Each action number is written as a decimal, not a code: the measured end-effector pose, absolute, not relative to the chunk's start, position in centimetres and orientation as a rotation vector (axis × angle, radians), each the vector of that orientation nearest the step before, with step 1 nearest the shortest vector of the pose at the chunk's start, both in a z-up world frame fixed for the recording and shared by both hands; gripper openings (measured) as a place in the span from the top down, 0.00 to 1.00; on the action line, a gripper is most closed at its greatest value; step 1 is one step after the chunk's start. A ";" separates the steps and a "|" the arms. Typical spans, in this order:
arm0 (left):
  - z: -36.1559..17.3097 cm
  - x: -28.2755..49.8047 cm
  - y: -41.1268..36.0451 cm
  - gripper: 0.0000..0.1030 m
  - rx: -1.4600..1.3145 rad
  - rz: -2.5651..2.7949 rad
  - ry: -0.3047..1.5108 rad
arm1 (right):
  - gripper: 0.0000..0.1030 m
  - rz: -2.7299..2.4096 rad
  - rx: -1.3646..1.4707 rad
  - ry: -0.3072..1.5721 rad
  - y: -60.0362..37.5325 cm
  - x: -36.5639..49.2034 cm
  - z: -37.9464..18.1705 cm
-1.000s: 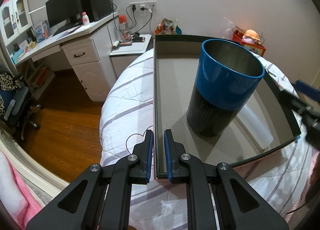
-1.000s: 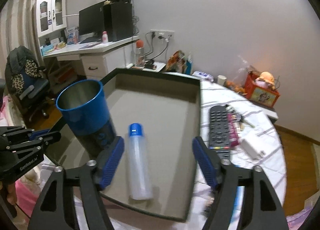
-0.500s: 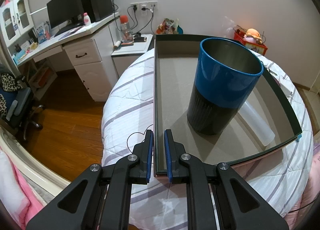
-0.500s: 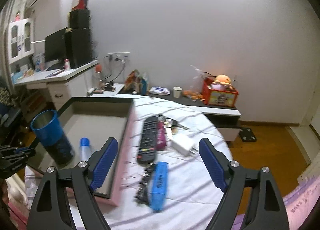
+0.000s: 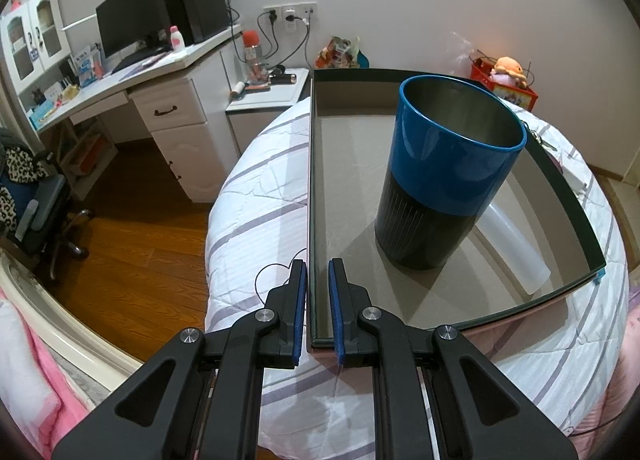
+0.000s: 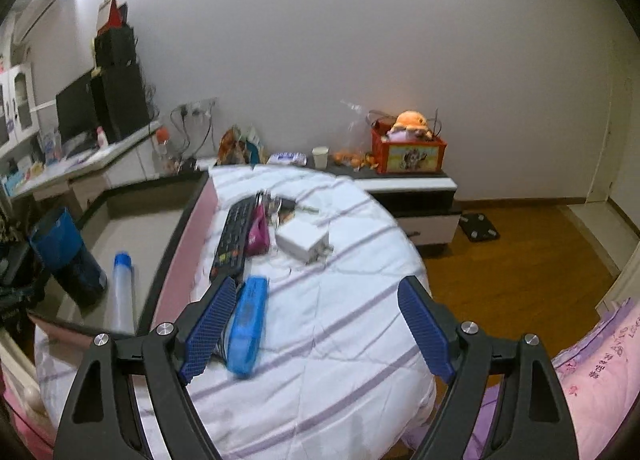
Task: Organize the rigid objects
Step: 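Grasp the blue box with the right gripper, then place the blue box in the tray beside the bottle with the right gripper, then move the open right gripper over the black cable on the bed, then close the right gripper on the black cable and lift it, then carry the black cable into the tray and open the right gripper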
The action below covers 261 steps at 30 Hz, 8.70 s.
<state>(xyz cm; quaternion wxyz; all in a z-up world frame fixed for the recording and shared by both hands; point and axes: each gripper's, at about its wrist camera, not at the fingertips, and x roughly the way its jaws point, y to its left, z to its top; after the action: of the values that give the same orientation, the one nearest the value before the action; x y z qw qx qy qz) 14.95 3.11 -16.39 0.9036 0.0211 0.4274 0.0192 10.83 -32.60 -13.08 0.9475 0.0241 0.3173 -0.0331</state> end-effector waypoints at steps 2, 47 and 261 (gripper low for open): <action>-16.4 14.9 3.1 0.89 0.043 0.040 0.883 | 0.18 -0.054 0.033 0.671 -32.2 11.2 -13.8; -16.3 15.0 2.7 0.89 0.055 0.037 0.886 | 0.74 0.123 0.018 0.835 -31.4 14.4 -19.0; -16.5 15.1 3.2 0.89 0.057 0.029 0.887 | 0.81 0.330 -0.101 0.670 -21.3 19.6 -11.5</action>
<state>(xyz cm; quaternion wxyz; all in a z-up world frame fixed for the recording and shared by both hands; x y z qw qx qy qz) 15.08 3.16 -16.49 0.9027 0.0276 0.4292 0.0139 19.63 -21.26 -11.47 0.9299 -0.0495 0.3270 0.1612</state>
